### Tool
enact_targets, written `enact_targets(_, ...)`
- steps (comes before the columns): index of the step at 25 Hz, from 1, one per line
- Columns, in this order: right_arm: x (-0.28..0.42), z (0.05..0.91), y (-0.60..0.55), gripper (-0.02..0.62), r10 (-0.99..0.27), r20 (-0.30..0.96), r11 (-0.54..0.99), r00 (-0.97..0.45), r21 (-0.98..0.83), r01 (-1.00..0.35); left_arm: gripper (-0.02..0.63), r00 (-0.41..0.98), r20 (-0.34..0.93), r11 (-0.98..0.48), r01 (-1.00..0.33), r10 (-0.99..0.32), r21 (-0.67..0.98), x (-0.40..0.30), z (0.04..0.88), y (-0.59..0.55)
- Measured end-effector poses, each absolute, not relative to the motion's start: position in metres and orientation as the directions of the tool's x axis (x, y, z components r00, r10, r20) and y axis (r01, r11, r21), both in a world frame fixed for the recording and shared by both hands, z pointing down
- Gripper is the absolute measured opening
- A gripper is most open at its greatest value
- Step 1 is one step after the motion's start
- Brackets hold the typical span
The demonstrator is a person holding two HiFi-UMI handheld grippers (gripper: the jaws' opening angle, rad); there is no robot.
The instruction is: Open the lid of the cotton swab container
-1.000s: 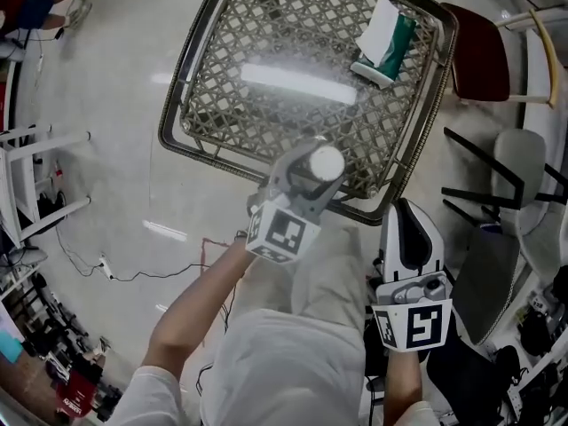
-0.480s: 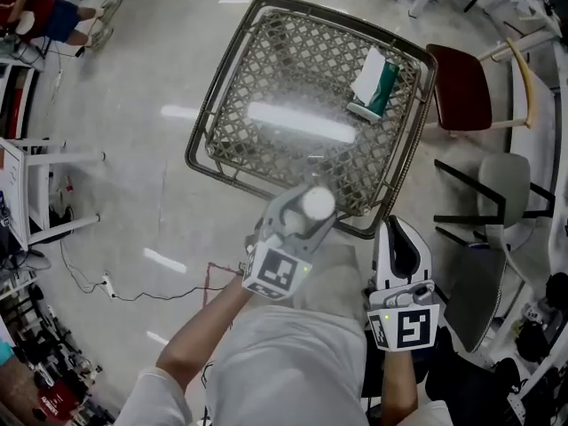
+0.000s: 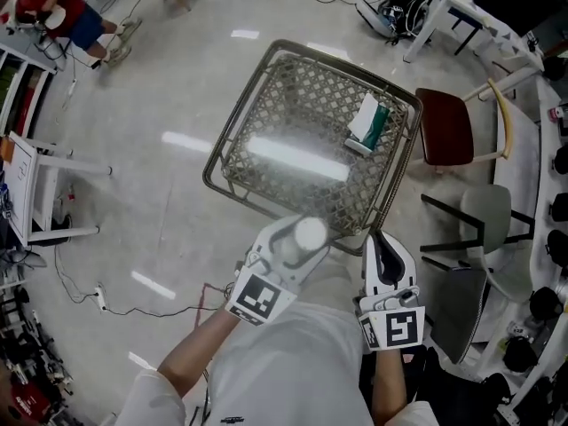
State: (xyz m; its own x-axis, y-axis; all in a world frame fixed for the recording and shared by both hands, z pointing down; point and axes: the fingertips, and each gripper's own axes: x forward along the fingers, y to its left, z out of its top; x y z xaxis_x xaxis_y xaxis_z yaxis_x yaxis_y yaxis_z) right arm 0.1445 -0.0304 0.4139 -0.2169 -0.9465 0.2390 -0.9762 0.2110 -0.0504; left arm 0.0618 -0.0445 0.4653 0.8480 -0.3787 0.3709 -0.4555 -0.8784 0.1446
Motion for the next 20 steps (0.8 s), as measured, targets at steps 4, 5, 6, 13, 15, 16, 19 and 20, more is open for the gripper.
enact_targets(4,0.131,0.393,-0.025,0.002,-0.948,0.219,0.231,-0.233,-0.035,-0.972,0.255,0.864,0.345,-0.902,-0.421,-0.366,0.096,0.048,0.431,-0.037)
enact_targets(5,0.129,0.388,-0.024,0.002,-0.948,0.215,0.23,-0.232,-0.034,-0.972,0.255,0.867,0.341,-0.908,-0.412,-0.362,0.083,0.044,0.423,-0.035)
enact_targets(6,0.126,0.383,-0.022,0.002,-0.95,0.21,0.229,-0.231,-0.034,-0.973,0.255,0.87,0.339,-0.913,-0.402,-0.358,0.068,0.041,0.416,-0.033)
enact_targets(13,0.12,0.36,-0.015,0.002,-0.958,0.168,0.227,-0.233,-0.053,-0.972,0.255,0.885,0.342,-0.935,-0.352,-0.317,0.045,0.032,0.387,-0.026)
enact_targets(15,0.119,0.353,-0.014,0.002,-0.959,0.153,0.232,-0.238,-0.056,-0.971,0.255,0.893,0.331,-0.94,-0.337,-0.306,0.042,0.031,0.38,-0.025)
enact_targets(16,0.118,0.35,-0.014,0.002,-0.959,0.147,0.235,-0.241,-0.058,-0.97,0.255,0.895,0.329,-0.944,-0.329,-0.299,0.037,0.031,0.377,-0.025)
enact_targets(19,0.117,0.342,-0.015,0.003,-0.958,0.129,0.249,-0.256,-0.071,-0.966,0.255,0.901,0.333,-0.953,-0.303,-0.278,0.025,0.031,0.372,-0.025)
enact_targets(20,0.117,0.34,-0.015,0.003,-0.956,0.127,0.256,-0.263,-0.071,-0.964,0.255,0.903,0.333,-0.955,-0.296,-0.27,0.028,0.032,0.371,-0.024)
